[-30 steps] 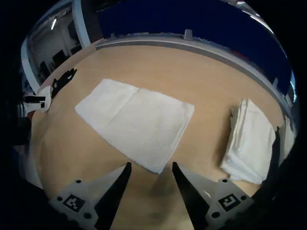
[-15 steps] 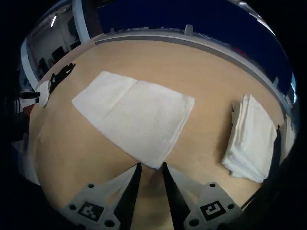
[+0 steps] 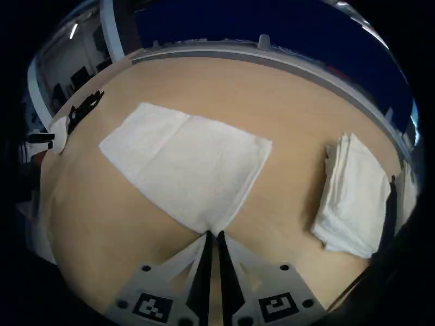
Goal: Fold towel
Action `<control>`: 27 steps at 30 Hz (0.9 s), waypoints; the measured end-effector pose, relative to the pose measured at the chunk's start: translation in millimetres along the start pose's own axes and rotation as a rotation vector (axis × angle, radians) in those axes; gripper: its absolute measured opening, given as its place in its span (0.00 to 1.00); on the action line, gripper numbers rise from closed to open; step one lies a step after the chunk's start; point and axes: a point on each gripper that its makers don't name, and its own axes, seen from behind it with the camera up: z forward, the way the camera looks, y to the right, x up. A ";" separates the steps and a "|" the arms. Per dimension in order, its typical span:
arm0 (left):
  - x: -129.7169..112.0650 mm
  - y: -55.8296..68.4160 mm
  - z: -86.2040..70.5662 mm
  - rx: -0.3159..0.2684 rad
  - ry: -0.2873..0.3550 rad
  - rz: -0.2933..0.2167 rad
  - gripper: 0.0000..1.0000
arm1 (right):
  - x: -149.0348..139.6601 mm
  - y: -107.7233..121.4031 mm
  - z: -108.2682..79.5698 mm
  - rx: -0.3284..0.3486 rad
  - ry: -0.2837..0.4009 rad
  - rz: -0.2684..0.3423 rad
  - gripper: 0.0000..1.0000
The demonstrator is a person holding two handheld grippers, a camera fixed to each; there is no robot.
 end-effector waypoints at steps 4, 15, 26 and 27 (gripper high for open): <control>0.1 0.0 -0.1 -0.003 0.001 -0.005 0.90 | 6.6 -0.8 -3.4 -0.009 0.017 -0.004 0.07; 4.1 1.4 -1.4 -0.014 0.007 -0.019 0.90 | 62.0 -12.2 -23.8 -0.002 0.108 -0.039 0.06; 6.1 0.4 -6.9 -0.014 0.024 -0.037 0.90 | 127.9 -52.9 -34.7 0.049 0.175 -0.173 0.06; 6.0 0.0 -7.4 -0.014 0.025 -0.038 0.90 | 133.7 -58.5 -35.1 0.055 0.180 -0.189 0.06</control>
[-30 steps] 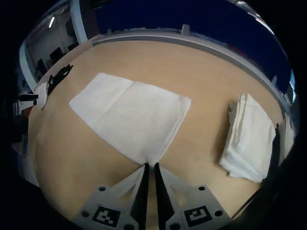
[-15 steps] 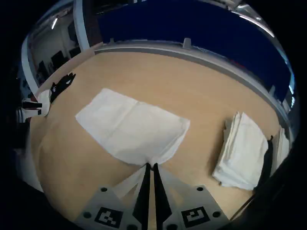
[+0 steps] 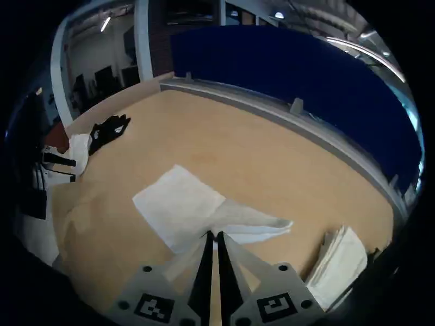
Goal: Fold towel
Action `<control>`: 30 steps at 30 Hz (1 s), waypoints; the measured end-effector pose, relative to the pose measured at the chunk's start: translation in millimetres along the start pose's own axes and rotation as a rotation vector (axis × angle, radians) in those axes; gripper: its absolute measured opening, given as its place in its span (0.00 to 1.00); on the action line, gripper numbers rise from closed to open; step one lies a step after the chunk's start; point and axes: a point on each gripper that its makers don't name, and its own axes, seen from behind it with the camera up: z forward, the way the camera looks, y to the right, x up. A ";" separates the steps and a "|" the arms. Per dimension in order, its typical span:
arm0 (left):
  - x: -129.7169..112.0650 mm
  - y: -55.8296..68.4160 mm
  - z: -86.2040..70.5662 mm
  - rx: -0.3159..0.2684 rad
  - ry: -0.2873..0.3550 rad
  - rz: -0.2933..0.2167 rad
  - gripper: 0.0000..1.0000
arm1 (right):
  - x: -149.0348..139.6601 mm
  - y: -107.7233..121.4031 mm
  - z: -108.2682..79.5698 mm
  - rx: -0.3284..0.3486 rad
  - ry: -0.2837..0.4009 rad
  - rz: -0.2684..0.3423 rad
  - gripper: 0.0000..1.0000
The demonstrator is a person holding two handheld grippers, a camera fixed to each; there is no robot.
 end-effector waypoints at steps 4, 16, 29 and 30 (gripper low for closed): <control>-0.7 -0.7 -2.1 -0.001 0.004 -0.005 0.90 | 21.0 -17.3 5.3 0.026 0.013 -0.054 0.06; -5.6 -9.3 -8.4 0.005 0.014 -0.041 0.90 | 39.3 -64.6 35.4 0.109 0.002 -0.140 0.06; -12.1 -6.8 -12.8 0.005 0.016 -0.073 0.90 | 22.6 -129.7 106.1 0.216 -0.043 -0.208 0.06; -13.0 -5.7 -12.7 0.003 0.015 -0.078 0.90 | 18.2 -134.7 112.9 0.226 -0.052 -0.208 0.06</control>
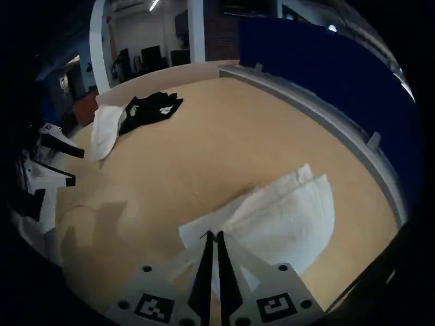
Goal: Fold towel
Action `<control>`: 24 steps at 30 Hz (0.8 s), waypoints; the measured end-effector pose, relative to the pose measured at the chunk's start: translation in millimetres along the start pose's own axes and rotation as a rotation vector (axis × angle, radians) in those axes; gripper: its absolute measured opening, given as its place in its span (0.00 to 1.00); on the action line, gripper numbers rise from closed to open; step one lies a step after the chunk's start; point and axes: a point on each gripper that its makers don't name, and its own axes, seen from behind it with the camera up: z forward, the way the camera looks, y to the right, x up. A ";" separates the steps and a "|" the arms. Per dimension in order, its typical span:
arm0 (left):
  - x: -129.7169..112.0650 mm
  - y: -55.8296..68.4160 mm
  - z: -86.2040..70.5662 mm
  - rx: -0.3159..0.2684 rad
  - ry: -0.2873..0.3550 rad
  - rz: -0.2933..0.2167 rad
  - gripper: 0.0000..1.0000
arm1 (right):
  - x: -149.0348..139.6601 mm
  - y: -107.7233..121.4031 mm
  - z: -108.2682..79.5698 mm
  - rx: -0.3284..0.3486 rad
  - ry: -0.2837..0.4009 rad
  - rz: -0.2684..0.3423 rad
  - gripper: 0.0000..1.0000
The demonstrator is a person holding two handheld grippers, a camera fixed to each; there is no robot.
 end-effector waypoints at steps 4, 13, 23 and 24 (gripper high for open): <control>-1.9 2.9 0.0 -0.005 -0.001 -0.007 0.90 | -10.4 -10.1 20.2 0.027 -0.027 0.016 0.06; -3.0 1.5 1.7 -0.004 -0.004 -0.011 0.90 | -10.5 -7.6 16.7 0.031 -0.014 0.046 0.23; -1.3 2.9 3.8 -0.002 -0.007 -0.001 0.90 | -14.4 11.2 -17.9 -0.025 0.039 0.098 0.82; -0.9 3.7 3.4 -0.003 -0.007 -0.001 0.90 | -17.2 15.9 -21.6 -0.043 0.042 0.107 0.87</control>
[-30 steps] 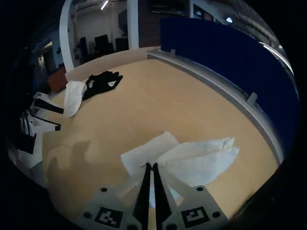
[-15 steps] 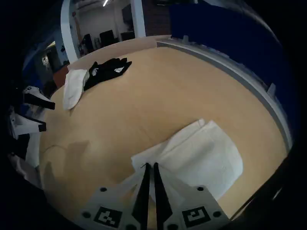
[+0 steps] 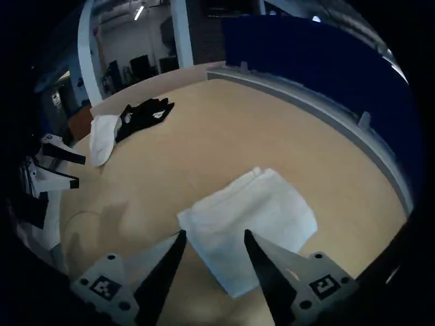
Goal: Fold towel
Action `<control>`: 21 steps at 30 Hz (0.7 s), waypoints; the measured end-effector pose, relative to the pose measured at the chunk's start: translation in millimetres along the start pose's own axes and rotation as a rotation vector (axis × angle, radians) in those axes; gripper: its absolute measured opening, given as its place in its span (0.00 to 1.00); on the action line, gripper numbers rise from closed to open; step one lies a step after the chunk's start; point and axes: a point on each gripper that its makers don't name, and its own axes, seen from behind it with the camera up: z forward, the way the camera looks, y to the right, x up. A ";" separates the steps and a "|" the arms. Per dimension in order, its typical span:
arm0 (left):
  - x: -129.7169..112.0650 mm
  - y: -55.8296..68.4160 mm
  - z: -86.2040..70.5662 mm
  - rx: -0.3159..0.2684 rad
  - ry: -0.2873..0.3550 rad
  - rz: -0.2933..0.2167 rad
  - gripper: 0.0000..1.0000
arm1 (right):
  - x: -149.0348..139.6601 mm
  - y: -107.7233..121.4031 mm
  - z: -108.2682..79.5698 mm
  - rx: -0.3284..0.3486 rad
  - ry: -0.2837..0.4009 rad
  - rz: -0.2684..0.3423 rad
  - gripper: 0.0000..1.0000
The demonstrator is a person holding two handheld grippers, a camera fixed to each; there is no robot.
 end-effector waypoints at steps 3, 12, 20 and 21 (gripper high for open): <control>0.7 2.4 -0.8 -0.002 0.001 0.002 0.90 | -8.5 14.2 -9.7 -0.051 0.005 0.027 0.94; 0.8 8.9 1.9 -0.006 0.000 0.006 0.90 | -41.4 29.9 -27.8 -0.114 -0.016 0.103 0.95; 1.5 13.9 3.0 -0.011 -0.001 0.010 0.90 | -51.5 28.8 -29.1 -0.118 -0.023 0.121 0.96; 1.7 14.2 3.0 -0.011 -0.001 0.010 0.90 | -52.5 28.6 -29.2 -0.119 -0.025 0.121 0.96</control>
